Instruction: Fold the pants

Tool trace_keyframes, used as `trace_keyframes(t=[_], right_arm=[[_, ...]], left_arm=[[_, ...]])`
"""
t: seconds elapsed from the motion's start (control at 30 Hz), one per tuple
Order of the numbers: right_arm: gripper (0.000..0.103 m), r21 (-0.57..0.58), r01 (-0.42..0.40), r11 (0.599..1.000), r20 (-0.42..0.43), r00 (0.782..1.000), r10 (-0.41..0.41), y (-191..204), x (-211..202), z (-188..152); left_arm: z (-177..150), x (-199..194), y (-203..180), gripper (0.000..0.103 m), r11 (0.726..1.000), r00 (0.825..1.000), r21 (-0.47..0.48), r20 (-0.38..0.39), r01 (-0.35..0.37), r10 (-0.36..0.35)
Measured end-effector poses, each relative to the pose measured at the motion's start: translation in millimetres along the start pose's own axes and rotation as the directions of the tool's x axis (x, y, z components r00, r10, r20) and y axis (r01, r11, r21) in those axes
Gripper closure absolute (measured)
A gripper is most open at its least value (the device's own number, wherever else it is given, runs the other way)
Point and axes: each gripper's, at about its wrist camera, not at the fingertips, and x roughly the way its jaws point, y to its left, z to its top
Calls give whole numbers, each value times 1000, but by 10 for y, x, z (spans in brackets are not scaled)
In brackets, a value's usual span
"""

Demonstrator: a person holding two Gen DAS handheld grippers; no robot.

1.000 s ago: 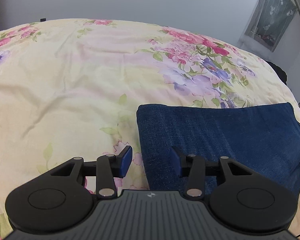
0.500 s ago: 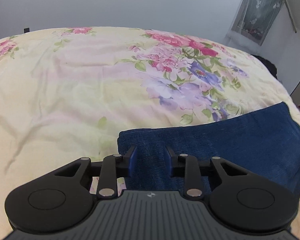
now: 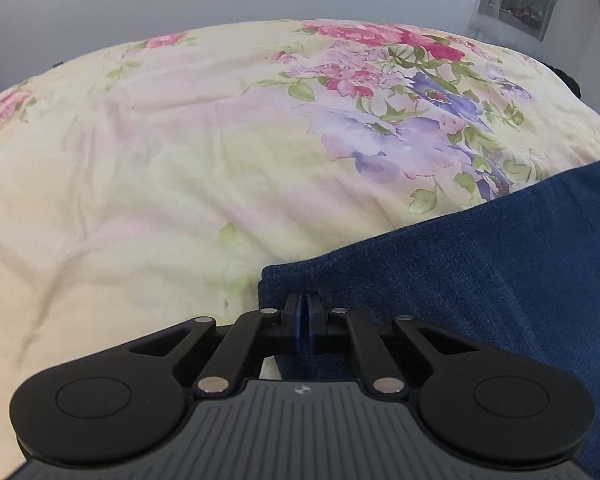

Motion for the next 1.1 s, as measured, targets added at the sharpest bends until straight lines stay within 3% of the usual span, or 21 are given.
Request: trace_keyframes(t=[0.1,0.23,0.33,0.5,0.63,0.7,0.73,0.77,0.87,0.9,1.0,1.1], right_arm=[[98,36,-5,999,70,998,2,37,-394,-54],[98,62,-146,987,75,987,141,281,-910,-309],[98,108,-258,960,66,966,252,502,-1199,-575],[98,196,-390,900,77,921,383,947,-1577,-1081],[98,267,-424,866,90,905,415,1223,-1758,-1381],[90,281,-397,874,113,918,380,1314,-1826,-1473],[72,286,-377,881,123,926,357,1358,-1847,-1518],[63,295,-368,882,128,930,345,1393,-1860,-1567],[65,297,-391,871,121,920,372,1464,-1890,-1675],[65,263,-385,885,116,923,367,1507,-1914,-1685],[65,94,-282,955,120,955,270,1722,-1939,-1685],[68,22,-212,977,136,969,208,1841,-1888,-1653]], left_arm=[[-123,-345,-105,90,999,999,39,36,27,-28],[-399,-712,-225,90,995,996,60,40,78,-80],[-653,-866,-357,90,990,994,98,36,100,-104],[-1015,-836,-480,90,988,997,134,22,73,-76],[-1155,-695,-344,90,994,995,36,-14,100,-100],[-1180,-652,-269,90,992,992,-29,-14,123,-123],[-1184,-640,-241,90,990,991,-56,-15,132,-133],[-1183,-631,-227,90,988,990,-68,-15,138,-139],[-1201,-628,-225,90,988,990,-63,-3,141,-141],[-1218,-629,-224,90,988,990,-64,5,141,-141],[-1246,-618,-212,90,985,990,-94,16,143,-142],[-1263,-631,-228,90,986,991,-102,22,134,-133]])
